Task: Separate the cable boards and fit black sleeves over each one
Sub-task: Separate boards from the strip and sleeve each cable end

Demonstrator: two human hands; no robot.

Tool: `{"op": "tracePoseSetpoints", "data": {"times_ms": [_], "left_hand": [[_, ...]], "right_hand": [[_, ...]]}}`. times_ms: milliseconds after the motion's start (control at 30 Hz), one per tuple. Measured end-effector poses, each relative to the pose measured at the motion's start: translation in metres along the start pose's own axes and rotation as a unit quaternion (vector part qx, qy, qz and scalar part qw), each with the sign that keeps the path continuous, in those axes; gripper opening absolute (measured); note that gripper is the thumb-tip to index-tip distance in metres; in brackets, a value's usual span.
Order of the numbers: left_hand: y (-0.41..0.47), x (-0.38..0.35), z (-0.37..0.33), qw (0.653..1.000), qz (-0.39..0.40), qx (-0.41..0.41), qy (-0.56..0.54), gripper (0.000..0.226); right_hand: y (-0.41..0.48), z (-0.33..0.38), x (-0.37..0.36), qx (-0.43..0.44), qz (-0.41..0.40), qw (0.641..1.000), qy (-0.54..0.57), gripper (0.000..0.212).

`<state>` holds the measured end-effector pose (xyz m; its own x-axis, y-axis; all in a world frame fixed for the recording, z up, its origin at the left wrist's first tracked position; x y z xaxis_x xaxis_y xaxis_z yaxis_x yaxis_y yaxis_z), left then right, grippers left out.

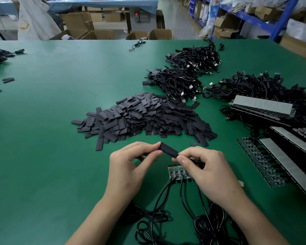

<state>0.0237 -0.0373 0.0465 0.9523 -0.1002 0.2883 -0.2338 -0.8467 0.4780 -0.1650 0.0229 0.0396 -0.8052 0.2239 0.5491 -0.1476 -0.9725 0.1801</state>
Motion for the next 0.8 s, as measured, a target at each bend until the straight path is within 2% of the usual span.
{"op": "tracePoseSetpoints", "data": {"times_ms": [233, 400, 433, 533, 600, 700, 800], "left_hand": [[-0.001, -0.002, -0.003, 0.999, -0.015, 0.003, -0.041, 0.011], [-0.006, -0.011, 0.01, 0.967, -0.032, 0.154, -0.198, 0.011], [-0.006, -0.011, 0.012, 0.958, -0.038, 0.172, -0.225, 0.01], [-0.003, -0.006, 0.016, 0.937, -0.062, 0.202, -0.278, 0.006], [-0.003, -0.004, 0.019, 0.924, -0.075, 0.216, -0.308, 0.005], [-0.003, -0.005, 0.021, 0.92, -0.069, 0.219, -0.318, 0.006], [-0.002, -0.006, 0.024, 0.943, -0.03, 0.216, -0.251, 0.022]], "right_hand": [[0.0, -0.001, -0.005, 0.015, -0.003, 0.999, -0.051, 0.01], [0.0, 0.003, -0.004, 0.03, 0.006, 0.997, -0.068, 0.005], [0.001, 0.003, -0.002, 0.03, 0.016, 0.997, -0.072, 0.004], [0.004, 0.0, 0.007, 0.048, 0.051, 0.989, -0.132, 0.027], [0.006, -0.006, 0.012, 0.04, 0.071, 0.985, -0.153, 0.022], [0.008, -0.008, 0.014, 0.049, 0.067, 0.985, -0.151, 0.007], [0.01, -0.008, 0.021, 0.04, 0.019, 0.991, -0.124, 0.009]]}}
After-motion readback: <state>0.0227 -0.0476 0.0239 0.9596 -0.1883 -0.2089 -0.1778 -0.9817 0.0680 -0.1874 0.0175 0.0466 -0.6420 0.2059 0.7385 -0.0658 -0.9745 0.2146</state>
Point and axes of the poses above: each hand's wrist, its own y-axis towards the middle knuckle, its own x-axis out of the back of the hand, z = x × y, the point moved 6 cm from there along y, towards the middle knuckle, and after that the axes turned 3 degrees about -y, right-handed, at the moved point
